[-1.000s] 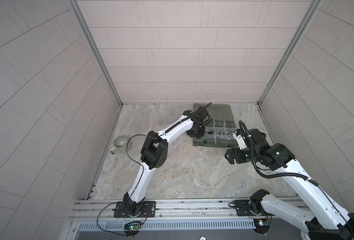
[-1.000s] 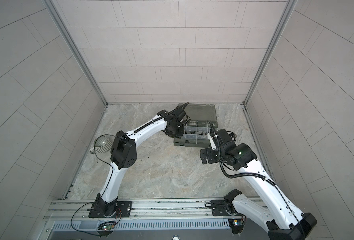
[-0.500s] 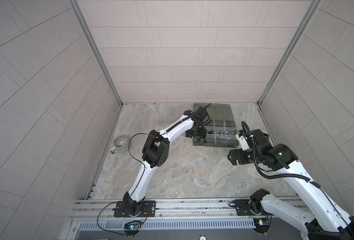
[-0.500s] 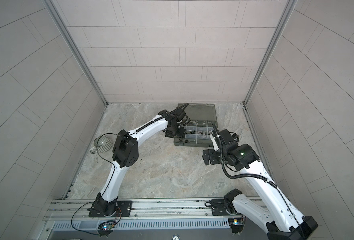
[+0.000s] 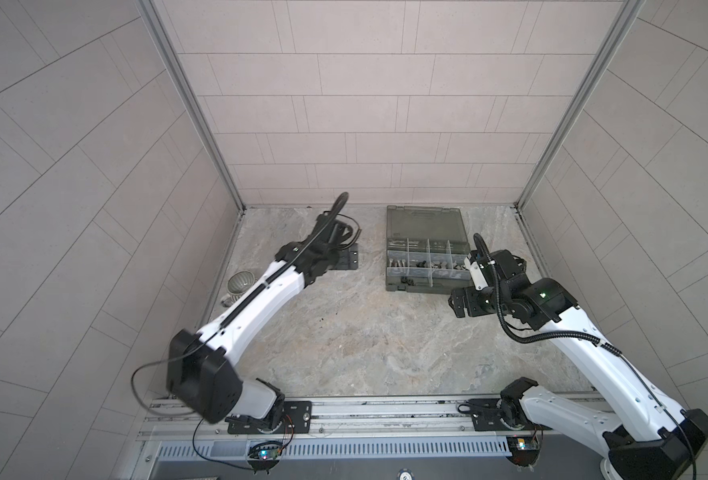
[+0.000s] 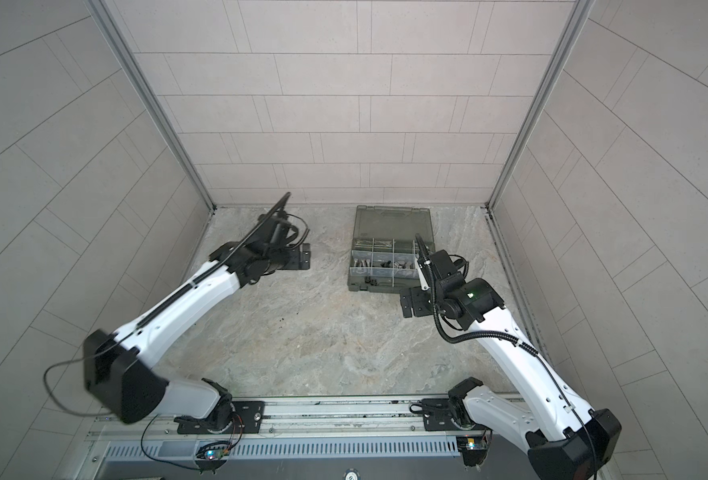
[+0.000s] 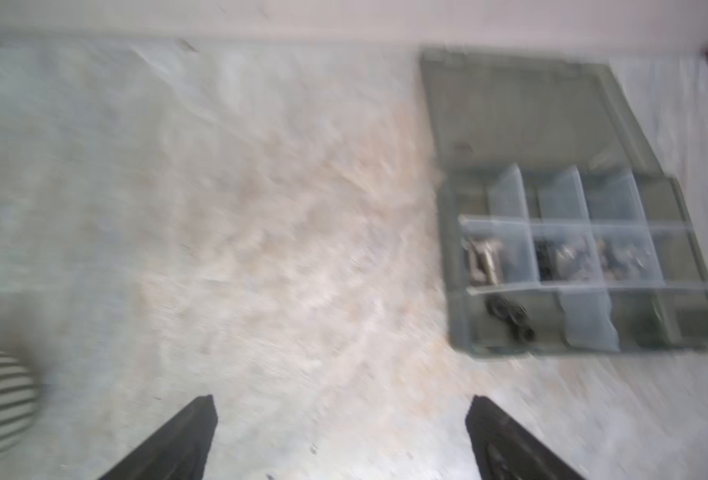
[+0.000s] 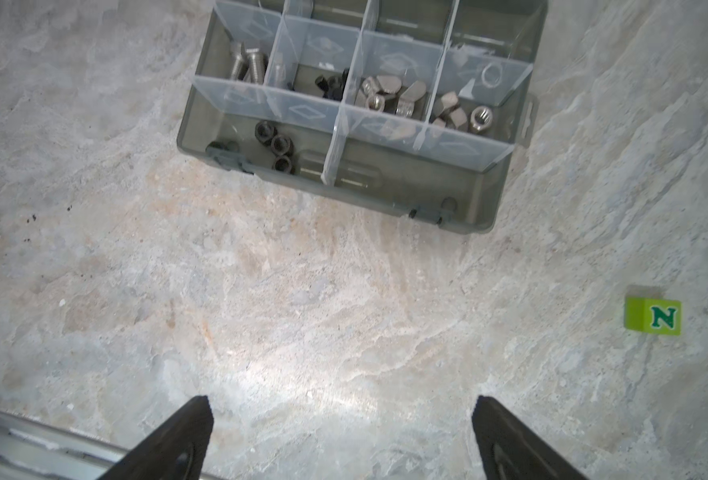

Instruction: Sort the screws and nuts into containers

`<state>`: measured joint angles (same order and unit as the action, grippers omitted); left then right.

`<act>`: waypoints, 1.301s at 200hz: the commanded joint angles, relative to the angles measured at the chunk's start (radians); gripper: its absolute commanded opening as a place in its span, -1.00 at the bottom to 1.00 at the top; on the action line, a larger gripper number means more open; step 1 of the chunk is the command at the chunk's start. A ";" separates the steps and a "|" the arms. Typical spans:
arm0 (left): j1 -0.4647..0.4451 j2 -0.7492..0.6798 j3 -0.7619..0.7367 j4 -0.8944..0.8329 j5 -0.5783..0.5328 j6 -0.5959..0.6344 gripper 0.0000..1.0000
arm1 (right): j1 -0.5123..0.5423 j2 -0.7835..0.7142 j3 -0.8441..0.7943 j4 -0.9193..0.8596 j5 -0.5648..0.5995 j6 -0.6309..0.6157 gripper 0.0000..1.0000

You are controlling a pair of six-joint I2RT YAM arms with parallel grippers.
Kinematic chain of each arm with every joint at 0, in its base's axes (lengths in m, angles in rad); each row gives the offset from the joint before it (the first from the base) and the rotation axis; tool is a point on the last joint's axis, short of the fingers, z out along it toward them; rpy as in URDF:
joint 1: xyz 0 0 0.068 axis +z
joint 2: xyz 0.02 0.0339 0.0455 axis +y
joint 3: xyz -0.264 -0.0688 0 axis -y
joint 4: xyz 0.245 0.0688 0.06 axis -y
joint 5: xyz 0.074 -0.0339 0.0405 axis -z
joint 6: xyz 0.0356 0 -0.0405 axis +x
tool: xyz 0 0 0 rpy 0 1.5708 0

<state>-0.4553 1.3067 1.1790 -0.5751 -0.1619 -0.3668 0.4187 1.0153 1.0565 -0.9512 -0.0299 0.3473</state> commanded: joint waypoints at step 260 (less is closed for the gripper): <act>0.454 0.242 -0.808 1.506 0.042 0.324 1.00 | -0.336 0.302 -0.757 1.752 0.419 -0.255 0.99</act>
<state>-0.0093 1.4910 0.3992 0.7330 -0.1928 -0.0692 0.1059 1.2606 0.3153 0.5964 0.3969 0.1223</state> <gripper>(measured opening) 0.998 0.992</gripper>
